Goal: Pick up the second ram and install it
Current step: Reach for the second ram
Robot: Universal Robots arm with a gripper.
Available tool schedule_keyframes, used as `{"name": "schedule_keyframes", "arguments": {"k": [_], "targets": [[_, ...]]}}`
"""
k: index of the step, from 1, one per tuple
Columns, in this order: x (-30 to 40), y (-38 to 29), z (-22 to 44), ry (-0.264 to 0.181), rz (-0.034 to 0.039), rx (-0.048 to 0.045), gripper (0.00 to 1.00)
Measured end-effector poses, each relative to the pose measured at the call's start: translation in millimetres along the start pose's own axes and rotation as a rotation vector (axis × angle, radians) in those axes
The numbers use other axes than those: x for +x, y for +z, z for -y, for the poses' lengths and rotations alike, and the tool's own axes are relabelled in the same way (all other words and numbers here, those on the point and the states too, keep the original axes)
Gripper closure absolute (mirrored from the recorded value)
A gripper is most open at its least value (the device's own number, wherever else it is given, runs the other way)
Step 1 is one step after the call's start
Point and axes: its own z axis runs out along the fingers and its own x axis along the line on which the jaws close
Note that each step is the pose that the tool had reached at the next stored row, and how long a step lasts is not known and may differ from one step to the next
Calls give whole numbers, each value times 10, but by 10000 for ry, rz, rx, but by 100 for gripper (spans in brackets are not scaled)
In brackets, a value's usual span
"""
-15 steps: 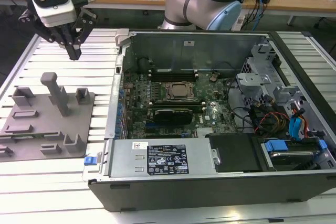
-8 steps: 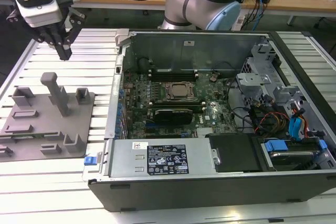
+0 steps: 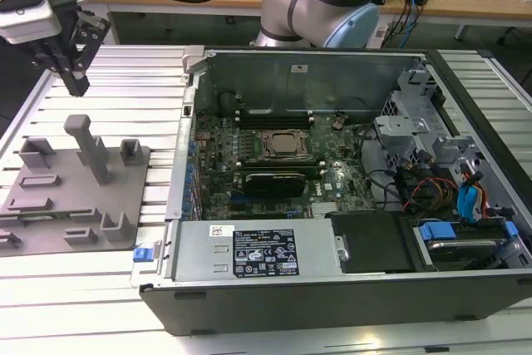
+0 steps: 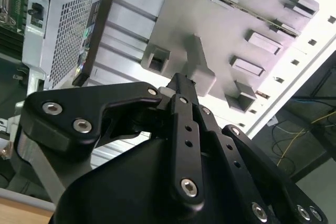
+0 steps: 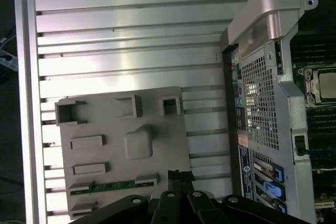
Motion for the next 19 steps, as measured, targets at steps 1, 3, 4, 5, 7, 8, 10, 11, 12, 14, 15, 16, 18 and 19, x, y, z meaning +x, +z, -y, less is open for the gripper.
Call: {"name": "schedule_keyframes", "arguments": {"k": [1,3,4,5,7,8,10,11,12,14,15,16,18,19], "targets": [[22,0,2,0,0,0,89],[93,0,7,1,-1,0,89],[124,1,9,1,0,0,89],[156,2,12,1,0,0,89],[258,2,20,0,0,0,89],[293,2,22,0,0,0,89],[356,2,27,1,0,0,89],[404,3,30,1,1,0,89],[422,3,32,1,0,0,89],[477,3,36,0,0,0,89],[519,3,39,0,0,0,89],[551,4,42,0,0,0,89],[587,4,45,0,0,0,89],[603,4,46,0,-1,0,89]]}}
